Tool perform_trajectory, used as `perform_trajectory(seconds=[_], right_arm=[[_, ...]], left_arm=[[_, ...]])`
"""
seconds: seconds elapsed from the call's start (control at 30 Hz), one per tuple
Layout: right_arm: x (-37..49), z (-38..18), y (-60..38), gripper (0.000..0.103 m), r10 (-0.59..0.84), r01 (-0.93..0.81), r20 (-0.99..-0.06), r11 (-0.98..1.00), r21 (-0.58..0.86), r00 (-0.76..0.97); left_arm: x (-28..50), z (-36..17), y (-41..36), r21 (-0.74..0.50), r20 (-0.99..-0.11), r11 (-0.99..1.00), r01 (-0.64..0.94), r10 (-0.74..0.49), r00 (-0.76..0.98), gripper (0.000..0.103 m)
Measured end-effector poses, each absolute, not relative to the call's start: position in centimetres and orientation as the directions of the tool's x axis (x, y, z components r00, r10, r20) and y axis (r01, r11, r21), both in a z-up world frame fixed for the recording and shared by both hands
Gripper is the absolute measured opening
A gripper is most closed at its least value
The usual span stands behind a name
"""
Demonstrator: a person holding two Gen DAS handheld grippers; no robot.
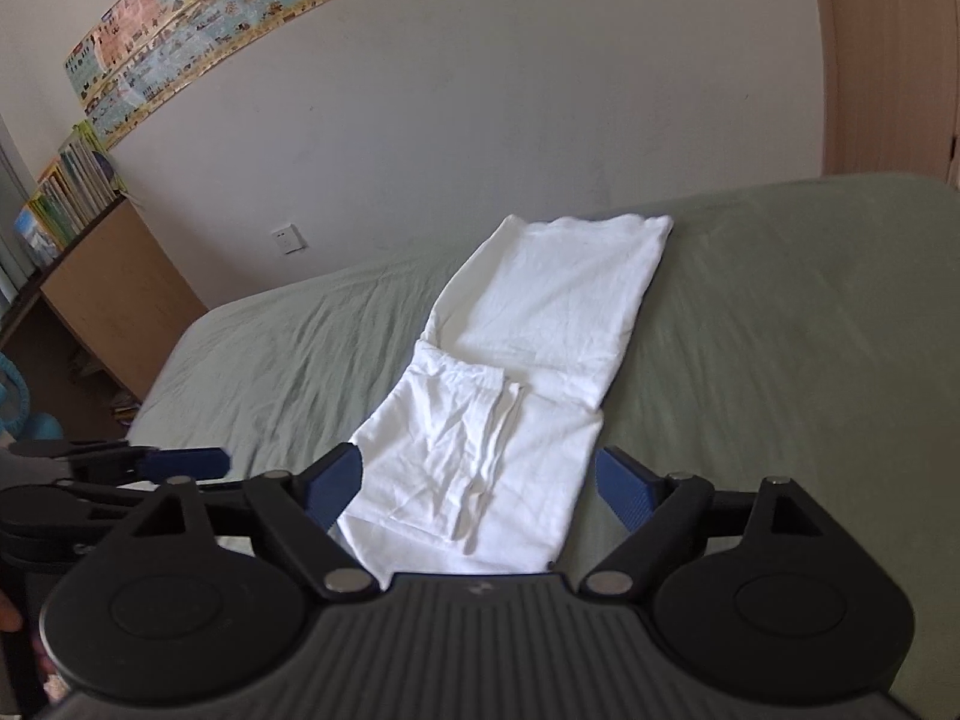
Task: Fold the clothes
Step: 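Raise both tools away from the shirt strip, then move both tools to the hem end of the shirt strip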
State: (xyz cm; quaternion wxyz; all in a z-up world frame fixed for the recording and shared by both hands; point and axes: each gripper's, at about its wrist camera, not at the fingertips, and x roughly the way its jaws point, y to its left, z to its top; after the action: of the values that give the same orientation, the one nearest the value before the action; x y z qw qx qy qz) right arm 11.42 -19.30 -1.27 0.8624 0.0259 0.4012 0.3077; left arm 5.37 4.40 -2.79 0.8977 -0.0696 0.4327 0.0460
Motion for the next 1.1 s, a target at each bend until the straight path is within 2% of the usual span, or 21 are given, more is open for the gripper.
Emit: perform_trajectory(seconds=[0.27,0.47,0.53,0.6,0.67,0.73,0.9,1.03,1.1], right_arm=[[6.9,-1.5,-20.8,0.087,0.532,-0.544,-0.705,0.803,0.244,0.468],[5.3,0.9,-22.8,0.088,0.588,-0.57,-0.668,0.77,0.288,0.456],[5.6,1.9,-23.3,0.09,0.596,-0.56,-0.656,0.77,0.306,0.463],[6.4,2.2,-23.6,0.093,0.593,-0.548,-0.647,0.778,0.308,0.479],[7.1,2.3,-23.7,0.093,0.585,-0.533,-0.645,0.788,0.308,0.492],[8.1,1.1,-23.4,0.093,0.592,-0.53,-0.646,0.784,0.323,0.482],[9.6,-2.6,-22.2,0.086,0.61,-0.512,-0.682,0.768,0.385,0.404],[10.5,-6.2,-21.3,0.083,0.594,-0.464,-0.713,0.785,0.411,0.372],[10.8,-7.5,-20.9,0.083,0.583,-0.444,-0.725,0.795,0.414,0.366]], left_arm=[[0.9,-1.2,2.6,-0.03,-0.814,0.987,-0.157,0.067,0.577,0.055],[-4.2,5.5,3.4,-0.058,-0.788,0.994,-0.094,0.012,0.616,0.056],[-5.7,8.0,4.7,-0.065,-0.771,0.991,-0.116,0.024,0.636,0.066],[-6.3,9.6,5.9,-0.066,-0.763,0.985,-0.157,0.051,0.644,0.081],[-6.0,10.1,7.2,-0.07,-0.762,0.978,-0.197,0.075,0.643,0.084],[-4.7,8.8,7.8,-0.076,-0.774,0.978,-0.195,0.066,0.629,0.084],[0.8,1.1,9.6,-0.194,-0.81,0.975,-0.111,-0.096,0.579,0.082],[5.1,-4.4,11.5,-0.169,-0.833,0.979,-0.111,-0.082,0.548,0.081],[6.4,-6.2,12.3,-0.186,-0.842,0.977,-0.106,-0.103,0.529,0.076]])
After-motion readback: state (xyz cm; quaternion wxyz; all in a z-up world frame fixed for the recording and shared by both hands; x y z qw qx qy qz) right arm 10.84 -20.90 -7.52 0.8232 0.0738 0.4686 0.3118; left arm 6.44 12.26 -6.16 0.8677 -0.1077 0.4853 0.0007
